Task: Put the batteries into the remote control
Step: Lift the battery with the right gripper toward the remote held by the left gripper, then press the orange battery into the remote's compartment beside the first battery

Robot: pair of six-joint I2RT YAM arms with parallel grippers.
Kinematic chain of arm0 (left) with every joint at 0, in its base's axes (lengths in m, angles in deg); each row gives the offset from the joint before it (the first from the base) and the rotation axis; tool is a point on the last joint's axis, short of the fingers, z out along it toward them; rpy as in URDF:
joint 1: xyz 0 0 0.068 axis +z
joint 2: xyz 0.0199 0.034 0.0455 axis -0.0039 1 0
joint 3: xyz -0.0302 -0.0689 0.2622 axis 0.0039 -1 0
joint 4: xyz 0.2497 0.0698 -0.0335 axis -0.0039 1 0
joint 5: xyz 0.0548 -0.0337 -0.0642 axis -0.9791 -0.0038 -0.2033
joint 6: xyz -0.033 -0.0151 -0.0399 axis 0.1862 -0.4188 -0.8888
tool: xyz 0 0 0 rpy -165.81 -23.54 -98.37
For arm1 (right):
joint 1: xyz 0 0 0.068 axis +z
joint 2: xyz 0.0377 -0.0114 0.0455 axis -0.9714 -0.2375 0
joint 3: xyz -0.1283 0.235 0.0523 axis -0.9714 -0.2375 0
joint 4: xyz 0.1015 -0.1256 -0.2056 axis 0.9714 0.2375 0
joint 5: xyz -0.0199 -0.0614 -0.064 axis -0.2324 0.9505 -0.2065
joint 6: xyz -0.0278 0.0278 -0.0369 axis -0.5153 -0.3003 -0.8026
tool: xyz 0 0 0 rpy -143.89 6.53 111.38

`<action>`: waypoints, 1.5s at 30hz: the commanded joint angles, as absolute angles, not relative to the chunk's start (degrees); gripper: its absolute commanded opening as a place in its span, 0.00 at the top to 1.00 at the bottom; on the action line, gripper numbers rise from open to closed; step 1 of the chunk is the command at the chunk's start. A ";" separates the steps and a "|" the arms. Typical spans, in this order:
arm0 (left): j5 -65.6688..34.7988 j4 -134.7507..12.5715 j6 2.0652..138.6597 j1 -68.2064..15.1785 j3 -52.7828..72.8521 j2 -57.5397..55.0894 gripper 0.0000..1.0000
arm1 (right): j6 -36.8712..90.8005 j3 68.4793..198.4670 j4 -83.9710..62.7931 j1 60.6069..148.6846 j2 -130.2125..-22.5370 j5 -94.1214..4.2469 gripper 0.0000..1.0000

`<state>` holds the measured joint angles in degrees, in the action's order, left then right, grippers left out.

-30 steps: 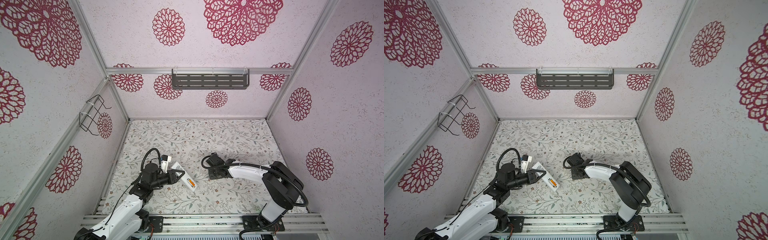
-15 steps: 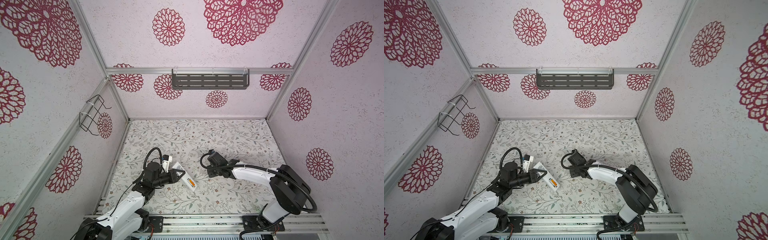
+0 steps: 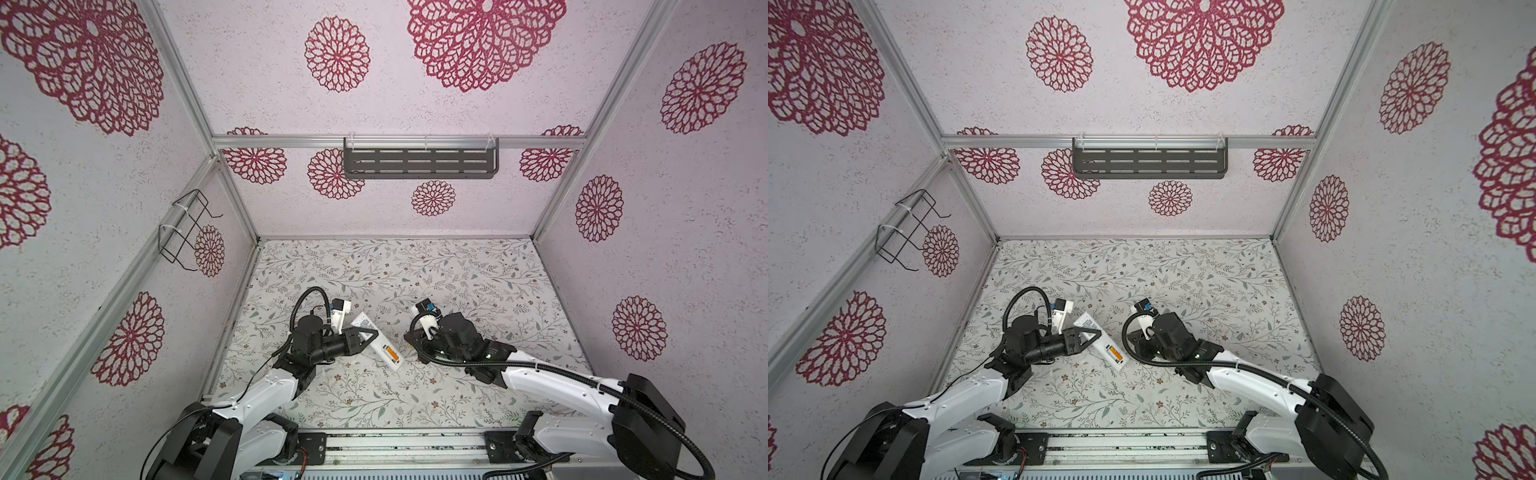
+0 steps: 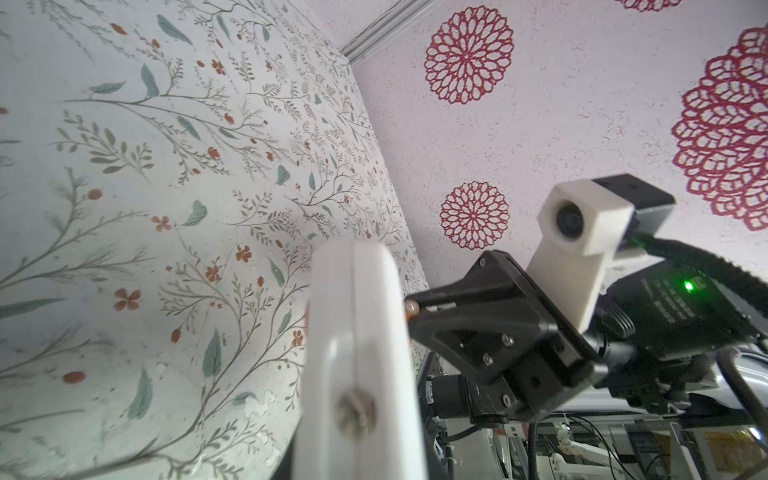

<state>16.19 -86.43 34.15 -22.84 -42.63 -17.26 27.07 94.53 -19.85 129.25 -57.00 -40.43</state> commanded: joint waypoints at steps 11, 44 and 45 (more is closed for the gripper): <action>26.13 -109.49 17.92 -21.32 -41.96 -10.73 1.00 | 20.20 94.73 -33.92 133.29 -55.39 -46.61 0.89; 27.66 -113.38 14.62 -19.57 -41.67 -9.47 1.00 | 16.53 87.75 -27.60 133.59 -50.27 -43.61 0.87; 27.66 -113.41 14.65 -19.61 -41.61 -9.32 1.00 | 16.47 87.89 -27.47 133.61 -50.44 -43.50 0.84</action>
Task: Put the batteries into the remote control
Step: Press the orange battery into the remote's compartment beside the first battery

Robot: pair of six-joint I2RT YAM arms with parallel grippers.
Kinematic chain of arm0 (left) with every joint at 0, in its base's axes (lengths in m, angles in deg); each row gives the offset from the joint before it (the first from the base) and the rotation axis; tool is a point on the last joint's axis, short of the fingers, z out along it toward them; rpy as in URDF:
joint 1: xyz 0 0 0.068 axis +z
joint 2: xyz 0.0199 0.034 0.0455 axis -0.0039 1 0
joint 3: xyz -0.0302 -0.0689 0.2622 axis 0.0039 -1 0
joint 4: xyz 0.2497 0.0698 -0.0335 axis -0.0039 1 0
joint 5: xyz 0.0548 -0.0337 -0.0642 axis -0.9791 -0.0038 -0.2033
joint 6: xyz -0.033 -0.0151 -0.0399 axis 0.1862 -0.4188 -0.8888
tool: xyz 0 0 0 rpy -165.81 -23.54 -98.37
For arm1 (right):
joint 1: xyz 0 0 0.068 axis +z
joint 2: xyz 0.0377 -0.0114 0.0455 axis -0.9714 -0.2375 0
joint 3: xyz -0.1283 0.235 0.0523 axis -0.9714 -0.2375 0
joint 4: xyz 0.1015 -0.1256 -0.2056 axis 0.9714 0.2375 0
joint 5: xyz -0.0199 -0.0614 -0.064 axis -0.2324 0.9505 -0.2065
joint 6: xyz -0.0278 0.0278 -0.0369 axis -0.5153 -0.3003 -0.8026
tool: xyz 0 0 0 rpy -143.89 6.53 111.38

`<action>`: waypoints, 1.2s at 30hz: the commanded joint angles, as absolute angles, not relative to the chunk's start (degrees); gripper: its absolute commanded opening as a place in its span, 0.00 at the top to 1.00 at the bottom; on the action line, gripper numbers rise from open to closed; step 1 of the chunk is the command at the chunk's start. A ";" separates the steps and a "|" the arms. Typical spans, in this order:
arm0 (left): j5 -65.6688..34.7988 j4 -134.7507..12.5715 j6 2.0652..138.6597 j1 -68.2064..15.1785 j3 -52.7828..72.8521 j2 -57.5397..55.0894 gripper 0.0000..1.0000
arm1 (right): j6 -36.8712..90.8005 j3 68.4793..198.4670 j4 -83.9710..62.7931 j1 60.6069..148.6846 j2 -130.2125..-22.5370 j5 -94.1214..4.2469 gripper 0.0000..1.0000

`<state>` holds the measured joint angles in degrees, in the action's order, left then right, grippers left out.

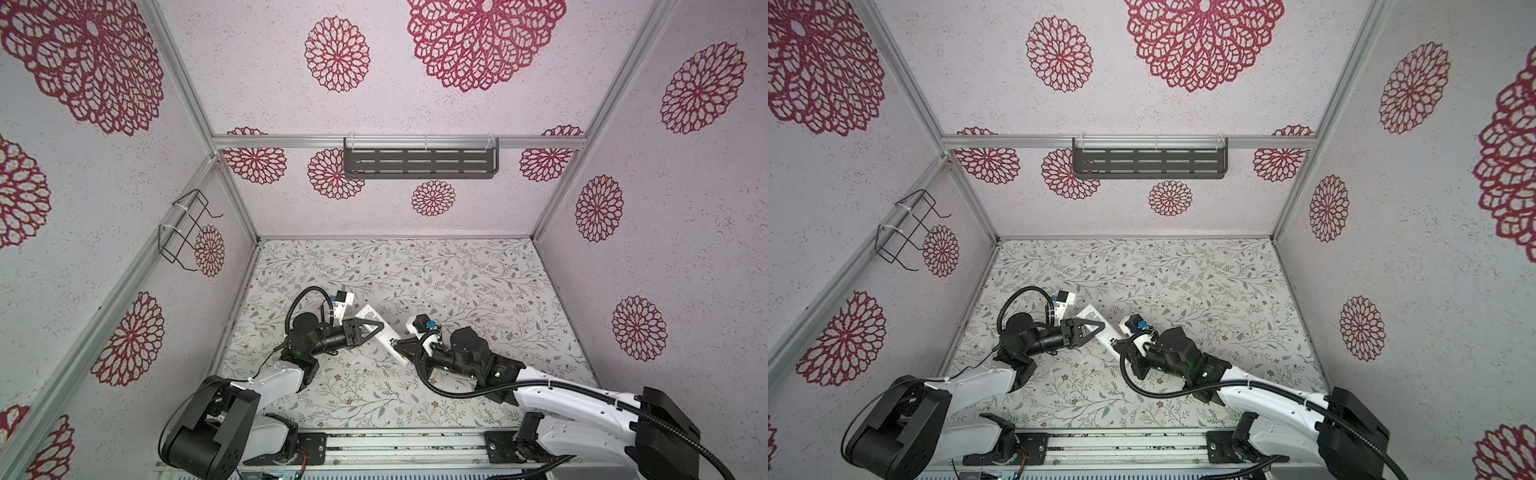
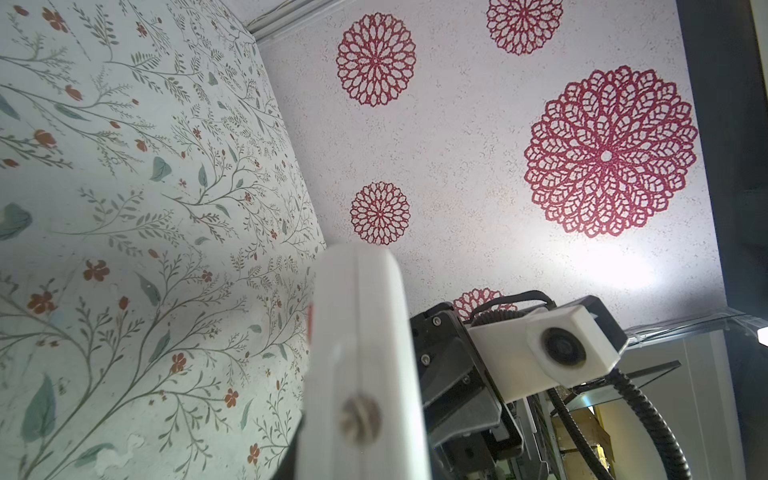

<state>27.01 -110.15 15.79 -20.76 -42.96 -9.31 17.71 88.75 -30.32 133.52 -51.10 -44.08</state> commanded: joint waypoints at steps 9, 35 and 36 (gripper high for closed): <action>27.76 -113.04 15.05 -19.56 -41.47 -8.13 1.00 | 16.74 89.75 -27.83 133.61 -50.21 -42.37 0.75; 21.89 -86.13 31.71 -19.35 -37.44 -13.48 1.00 | 24.23 113.06 -0.81 133.66 -63.36 -39.54 0.78; 21.86 -86.12 31.69 -19.36 -37.43 -13.49 1.00 | 24.13 113.21 -0.48 133.66 -63.56 -39.59 0.78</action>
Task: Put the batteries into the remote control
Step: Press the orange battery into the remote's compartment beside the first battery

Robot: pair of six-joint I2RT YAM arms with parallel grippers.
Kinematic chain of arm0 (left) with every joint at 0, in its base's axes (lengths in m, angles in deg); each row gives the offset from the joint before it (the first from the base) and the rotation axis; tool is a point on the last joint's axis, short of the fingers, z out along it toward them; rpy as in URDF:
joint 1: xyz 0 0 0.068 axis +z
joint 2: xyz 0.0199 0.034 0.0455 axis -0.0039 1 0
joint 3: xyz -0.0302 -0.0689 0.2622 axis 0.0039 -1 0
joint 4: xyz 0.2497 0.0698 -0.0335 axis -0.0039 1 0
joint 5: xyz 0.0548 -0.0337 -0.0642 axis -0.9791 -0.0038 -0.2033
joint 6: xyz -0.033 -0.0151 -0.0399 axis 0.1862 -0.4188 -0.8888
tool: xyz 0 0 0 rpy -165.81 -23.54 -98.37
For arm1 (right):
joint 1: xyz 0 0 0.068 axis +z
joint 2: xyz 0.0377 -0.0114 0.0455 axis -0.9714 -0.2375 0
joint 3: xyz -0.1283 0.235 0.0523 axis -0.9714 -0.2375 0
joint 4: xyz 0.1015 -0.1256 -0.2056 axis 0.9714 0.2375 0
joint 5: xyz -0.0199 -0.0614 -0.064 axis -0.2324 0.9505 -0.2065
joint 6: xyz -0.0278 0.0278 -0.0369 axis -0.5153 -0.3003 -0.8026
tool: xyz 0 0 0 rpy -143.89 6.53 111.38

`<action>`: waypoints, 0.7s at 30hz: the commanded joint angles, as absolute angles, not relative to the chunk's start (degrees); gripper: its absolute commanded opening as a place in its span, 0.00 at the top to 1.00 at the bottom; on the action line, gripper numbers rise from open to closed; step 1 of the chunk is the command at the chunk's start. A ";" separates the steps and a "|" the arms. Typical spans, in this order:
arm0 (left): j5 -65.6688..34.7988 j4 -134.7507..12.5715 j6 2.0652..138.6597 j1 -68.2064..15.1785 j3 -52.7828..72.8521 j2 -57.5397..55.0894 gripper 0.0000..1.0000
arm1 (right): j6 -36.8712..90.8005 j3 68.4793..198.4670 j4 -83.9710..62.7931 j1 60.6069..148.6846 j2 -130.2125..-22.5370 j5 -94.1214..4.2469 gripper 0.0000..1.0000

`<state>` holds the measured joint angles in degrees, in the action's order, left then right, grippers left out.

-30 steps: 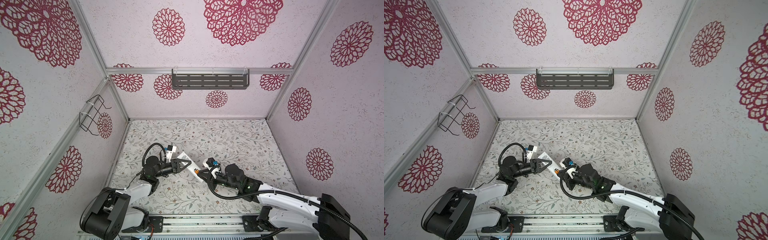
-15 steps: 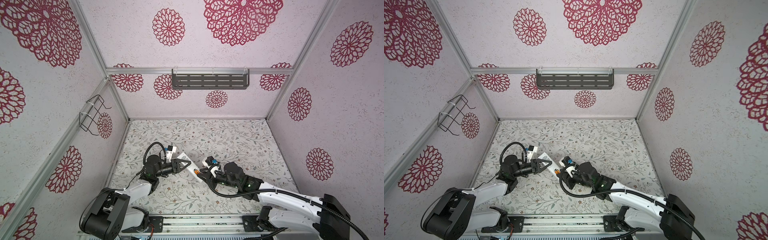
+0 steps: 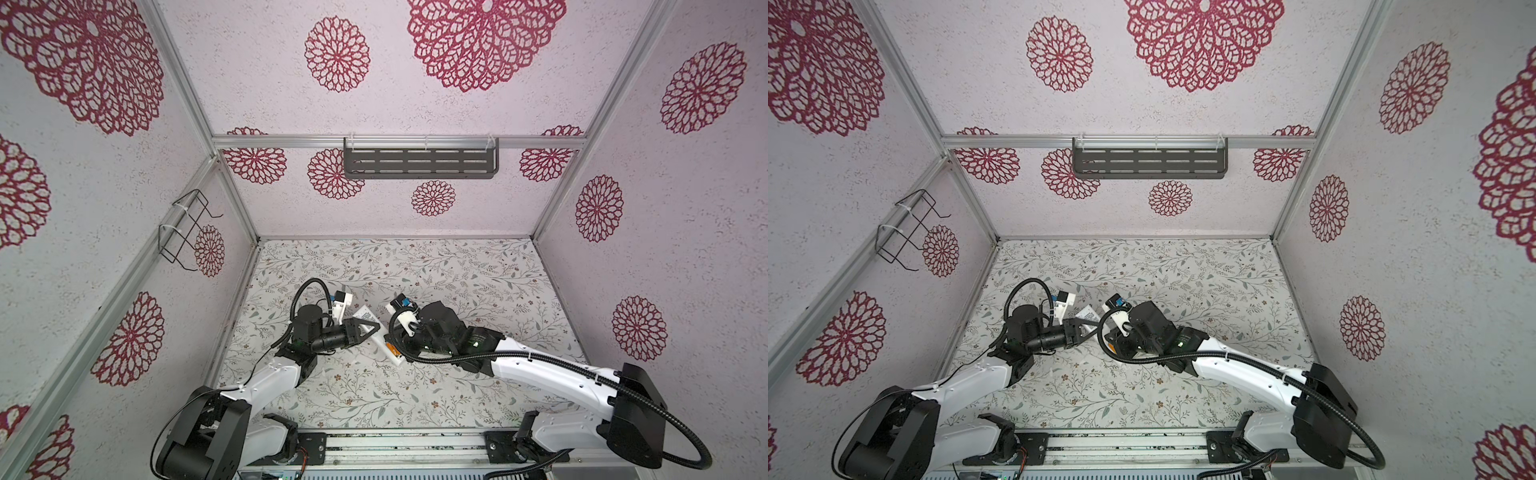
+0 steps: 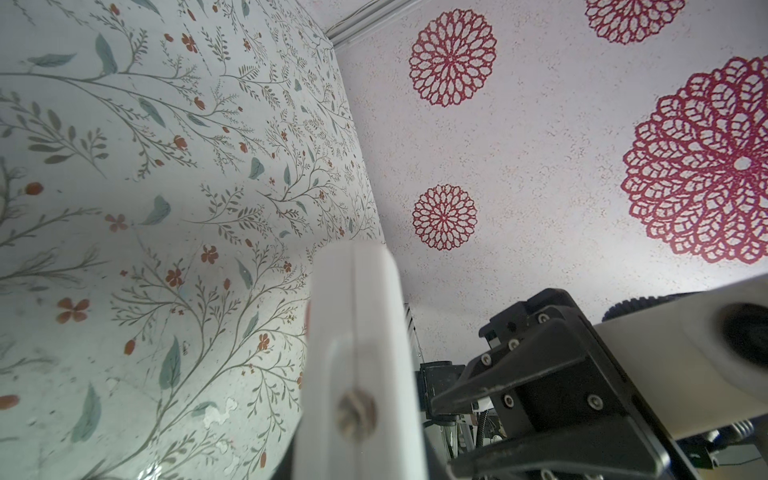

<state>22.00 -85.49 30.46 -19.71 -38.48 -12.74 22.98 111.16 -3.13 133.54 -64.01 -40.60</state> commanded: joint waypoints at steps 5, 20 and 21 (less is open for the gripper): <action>22.04 -86.39 31.64 -19.36 -37.53 -13.49 1.00 | 23.60 114.33 1.07 133.74 -65.17 -39.74 0.80; 21.69 -86.57 31.61 -19.30 -38.09 -13.85 1.00 | 23.24 116.41 -0.08 133.90 -68.88 -41.91 0.85; 21.68 -86.57 31.67 -19.30 -38.10 -13.85 1.00 | 23.21 116.50 -0.05 133.88 -69.12 -42.12 0.85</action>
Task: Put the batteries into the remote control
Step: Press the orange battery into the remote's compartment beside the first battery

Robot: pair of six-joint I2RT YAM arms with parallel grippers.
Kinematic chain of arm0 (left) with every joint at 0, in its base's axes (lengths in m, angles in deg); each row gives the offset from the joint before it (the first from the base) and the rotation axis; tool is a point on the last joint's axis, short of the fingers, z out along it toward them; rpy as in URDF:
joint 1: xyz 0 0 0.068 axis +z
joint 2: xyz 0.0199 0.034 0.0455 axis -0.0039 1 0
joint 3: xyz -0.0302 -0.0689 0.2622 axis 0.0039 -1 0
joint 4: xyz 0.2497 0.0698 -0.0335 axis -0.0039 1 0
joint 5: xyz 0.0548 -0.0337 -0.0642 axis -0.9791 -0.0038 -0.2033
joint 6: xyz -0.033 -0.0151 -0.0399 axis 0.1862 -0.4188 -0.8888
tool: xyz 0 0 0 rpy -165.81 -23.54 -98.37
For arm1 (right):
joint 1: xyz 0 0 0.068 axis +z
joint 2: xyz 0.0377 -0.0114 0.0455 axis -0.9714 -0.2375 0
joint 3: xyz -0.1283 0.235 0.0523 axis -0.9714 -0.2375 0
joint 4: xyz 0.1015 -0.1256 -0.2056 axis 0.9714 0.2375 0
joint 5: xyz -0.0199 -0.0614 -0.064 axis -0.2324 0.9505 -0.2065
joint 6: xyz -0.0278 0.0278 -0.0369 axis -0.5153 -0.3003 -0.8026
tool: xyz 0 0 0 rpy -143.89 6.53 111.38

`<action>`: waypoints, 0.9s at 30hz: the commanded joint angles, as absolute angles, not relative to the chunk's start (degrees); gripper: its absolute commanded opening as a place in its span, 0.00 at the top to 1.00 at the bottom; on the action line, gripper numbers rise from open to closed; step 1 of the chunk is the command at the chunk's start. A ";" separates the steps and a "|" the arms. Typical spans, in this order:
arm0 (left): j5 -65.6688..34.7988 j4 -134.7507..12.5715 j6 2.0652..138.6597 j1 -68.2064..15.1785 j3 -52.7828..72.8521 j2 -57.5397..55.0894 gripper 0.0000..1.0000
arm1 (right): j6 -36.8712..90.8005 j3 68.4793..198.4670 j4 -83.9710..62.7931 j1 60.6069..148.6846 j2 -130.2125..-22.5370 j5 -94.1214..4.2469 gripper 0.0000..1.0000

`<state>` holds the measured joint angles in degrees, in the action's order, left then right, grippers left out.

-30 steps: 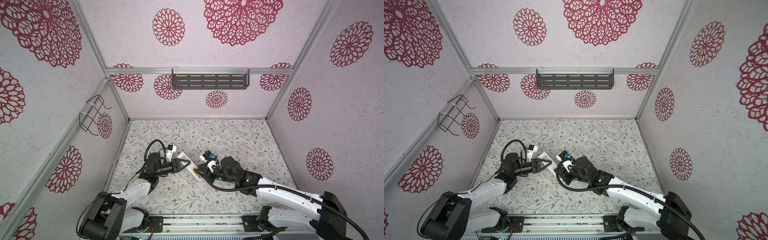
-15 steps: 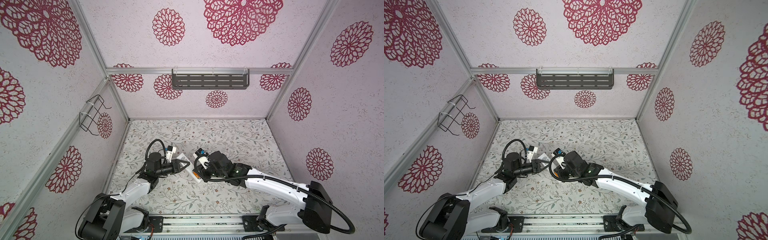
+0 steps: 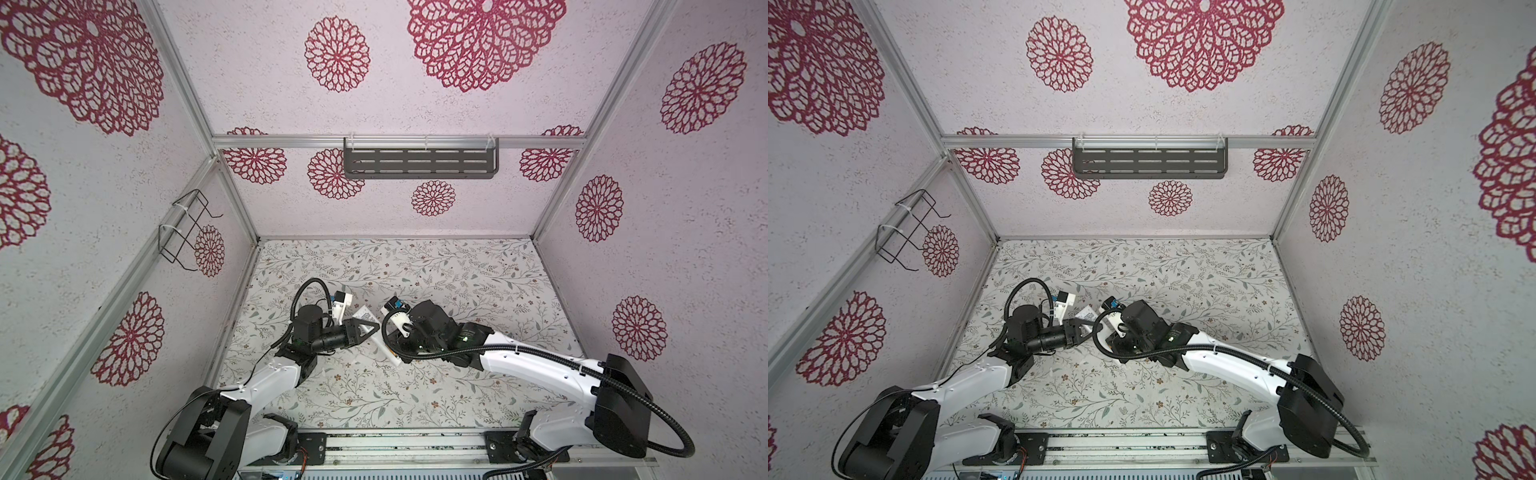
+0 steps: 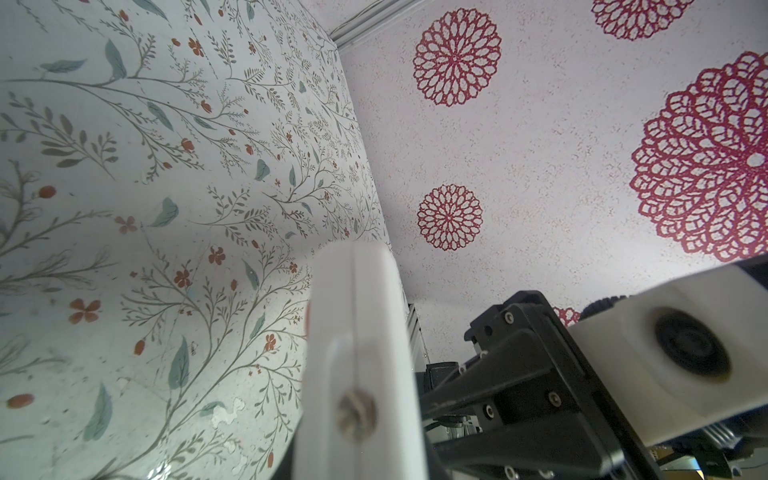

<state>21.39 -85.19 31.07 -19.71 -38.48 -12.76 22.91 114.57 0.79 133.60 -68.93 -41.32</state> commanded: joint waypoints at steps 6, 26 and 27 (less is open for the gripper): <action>21.34 -86.51 31.70 -19.21 -38.21 -14.26 1.00 | 23.45 116.33 0.17 133.93 -69.70 -41.91 0.86; 21.44 -86.93 30.92 -18.20 -38.30 -15.16 1.00 | 23.71 115.75 -1.12 134.59 -70.17 -43.91 0.85; 21.43 -86.94 30.90 -18.11 -38.31 -15.20 1.00 | 23.65 115.73 -1.13 134.63 -70.21 -43.94 0.85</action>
